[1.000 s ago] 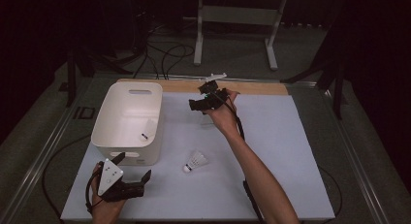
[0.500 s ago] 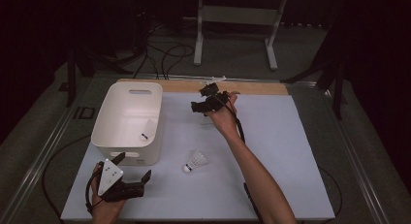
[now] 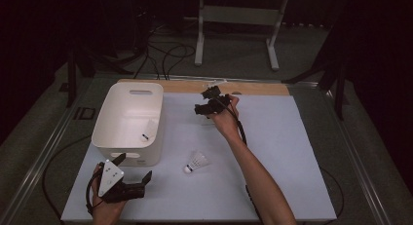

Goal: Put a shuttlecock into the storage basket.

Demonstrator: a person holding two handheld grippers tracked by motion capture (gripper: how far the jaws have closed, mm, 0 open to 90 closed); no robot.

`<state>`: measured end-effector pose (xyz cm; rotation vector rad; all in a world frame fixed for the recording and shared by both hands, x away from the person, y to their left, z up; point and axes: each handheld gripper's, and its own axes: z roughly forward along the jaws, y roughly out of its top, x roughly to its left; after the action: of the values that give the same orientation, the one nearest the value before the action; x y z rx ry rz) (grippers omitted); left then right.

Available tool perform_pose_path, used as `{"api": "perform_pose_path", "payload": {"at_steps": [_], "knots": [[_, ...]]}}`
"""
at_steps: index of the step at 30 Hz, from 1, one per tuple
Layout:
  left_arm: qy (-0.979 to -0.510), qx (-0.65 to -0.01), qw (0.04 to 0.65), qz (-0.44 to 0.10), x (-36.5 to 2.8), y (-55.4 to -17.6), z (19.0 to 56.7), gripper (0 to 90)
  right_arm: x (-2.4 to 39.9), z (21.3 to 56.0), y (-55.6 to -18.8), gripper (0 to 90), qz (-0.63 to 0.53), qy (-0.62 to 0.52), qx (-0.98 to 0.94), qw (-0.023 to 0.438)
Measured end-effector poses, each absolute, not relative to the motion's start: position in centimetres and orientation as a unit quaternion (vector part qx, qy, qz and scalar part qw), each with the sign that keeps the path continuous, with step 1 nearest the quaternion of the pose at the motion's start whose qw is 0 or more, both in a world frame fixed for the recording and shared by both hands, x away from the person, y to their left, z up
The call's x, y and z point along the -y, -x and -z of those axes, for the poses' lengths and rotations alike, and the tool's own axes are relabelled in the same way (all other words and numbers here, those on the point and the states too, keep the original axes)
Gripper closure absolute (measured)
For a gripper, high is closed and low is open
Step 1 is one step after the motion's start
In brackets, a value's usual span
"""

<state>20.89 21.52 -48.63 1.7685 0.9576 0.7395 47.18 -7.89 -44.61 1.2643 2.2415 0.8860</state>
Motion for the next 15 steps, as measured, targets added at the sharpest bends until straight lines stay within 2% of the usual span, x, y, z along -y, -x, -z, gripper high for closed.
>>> {"api": "perform_pose_path", "payload": {"at_steps": [5,15], "knots": [[-0.725,-0.393,0.479,-0.302,-21.5,-20.9,48.6,0.2,8.0,44.9,-47.4,17.6,-0.309,-0.461,-0.804,0.213],[-0.724,-0.393,0.479,-0.302,-21.5,-20.9,48.6,0.2,8.4,46.0,-47.5,31.1,-0.293,-0.466,-0.805,0.223]]}}
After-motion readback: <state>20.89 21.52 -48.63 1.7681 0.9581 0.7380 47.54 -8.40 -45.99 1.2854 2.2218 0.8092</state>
